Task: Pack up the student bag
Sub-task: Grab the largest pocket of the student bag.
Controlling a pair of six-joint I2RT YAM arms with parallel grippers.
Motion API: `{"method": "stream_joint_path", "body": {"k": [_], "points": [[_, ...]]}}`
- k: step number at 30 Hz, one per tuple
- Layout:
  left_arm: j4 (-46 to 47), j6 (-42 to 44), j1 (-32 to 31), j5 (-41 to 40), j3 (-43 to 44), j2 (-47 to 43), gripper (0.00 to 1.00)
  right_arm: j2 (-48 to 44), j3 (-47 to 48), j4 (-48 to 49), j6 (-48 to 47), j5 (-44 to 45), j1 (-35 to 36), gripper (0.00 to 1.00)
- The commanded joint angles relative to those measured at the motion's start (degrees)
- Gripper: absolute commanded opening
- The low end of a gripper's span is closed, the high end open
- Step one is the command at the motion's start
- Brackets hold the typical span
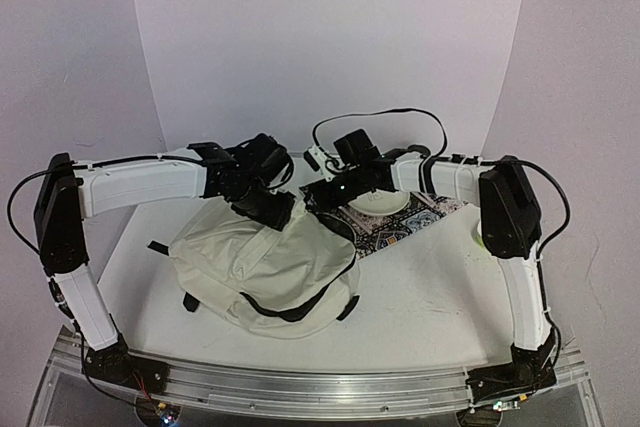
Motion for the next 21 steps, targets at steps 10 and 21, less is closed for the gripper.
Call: {"method": "stream_joint_path", "body": {"k": [10,21], "points": [[0.3,1.3,0.5,0.9,3.8,0.5,0.64,3.7,5.0,-4.4,-3.3,-1.5,0.1,0.05],[0.2,2.5,0.8,1.9,10.5,6.1,0.66,-10.4,-6.6,-4.4,-4.6,-0.9,0.1,0.00]]}}
